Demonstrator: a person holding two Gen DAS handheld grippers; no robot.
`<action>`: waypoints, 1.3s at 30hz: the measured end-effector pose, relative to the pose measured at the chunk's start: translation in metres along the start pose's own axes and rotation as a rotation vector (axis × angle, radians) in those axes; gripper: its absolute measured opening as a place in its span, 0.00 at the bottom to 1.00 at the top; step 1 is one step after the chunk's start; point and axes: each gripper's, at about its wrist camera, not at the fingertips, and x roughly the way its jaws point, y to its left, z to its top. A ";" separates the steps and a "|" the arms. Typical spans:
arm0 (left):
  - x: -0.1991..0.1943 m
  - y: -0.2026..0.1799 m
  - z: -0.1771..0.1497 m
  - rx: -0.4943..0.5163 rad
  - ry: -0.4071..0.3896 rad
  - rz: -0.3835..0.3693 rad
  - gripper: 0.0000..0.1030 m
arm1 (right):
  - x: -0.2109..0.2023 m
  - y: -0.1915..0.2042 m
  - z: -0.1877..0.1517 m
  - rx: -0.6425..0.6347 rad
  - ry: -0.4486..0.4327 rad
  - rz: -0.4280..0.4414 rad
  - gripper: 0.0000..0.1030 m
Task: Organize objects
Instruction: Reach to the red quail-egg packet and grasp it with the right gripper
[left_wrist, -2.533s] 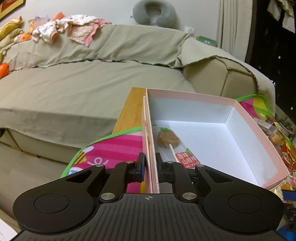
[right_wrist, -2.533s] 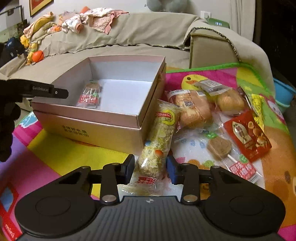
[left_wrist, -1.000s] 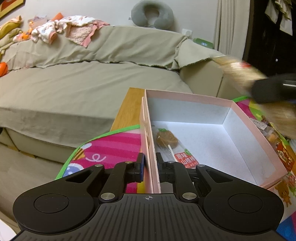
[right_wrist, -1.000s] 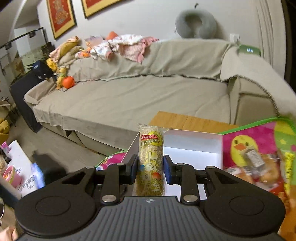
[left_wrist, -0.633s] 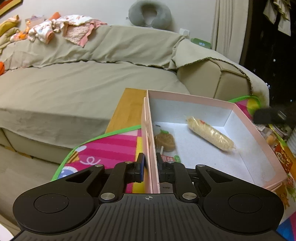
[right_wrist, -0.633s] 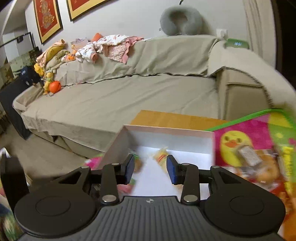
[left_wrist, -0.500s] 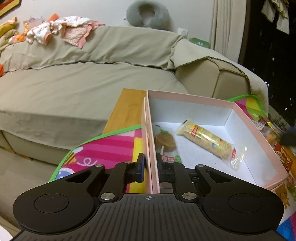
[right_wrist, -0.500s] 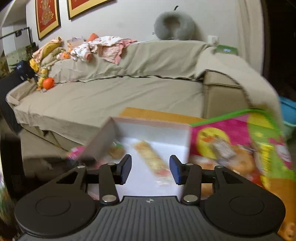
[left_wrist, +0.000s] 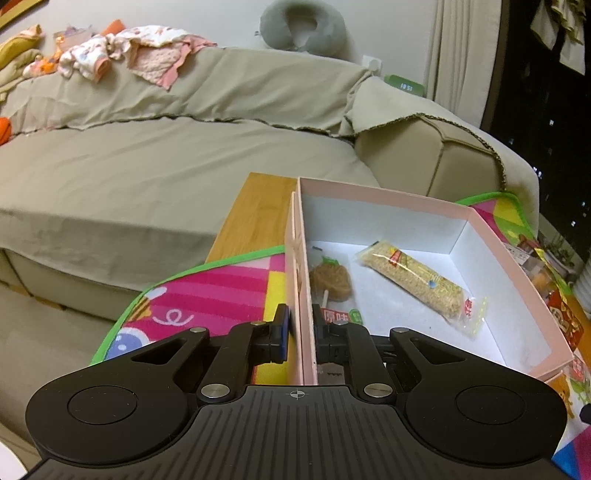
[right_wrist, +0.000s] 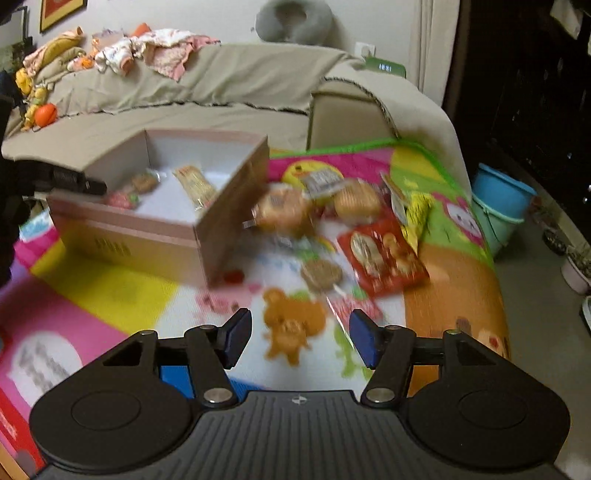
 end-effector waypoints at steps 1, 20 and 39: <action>0.000 0.000 0.000 0.001 0.001 0.001 0.13 | 0.002 -0.002 -0.001 0.005 0.005 -0.002 0.57; -0.004 0.002 -0.001 -0.007 0.005 -0.005 0.13 | 0.045 -0.037 0.016 0.162 0.096 0.159 0.65; -0.007 -0.001 -0.003 0.014 0.005 -0.002 0.13 | 0.081 -0.021 0.052 0.302 0.108 0.026 0.69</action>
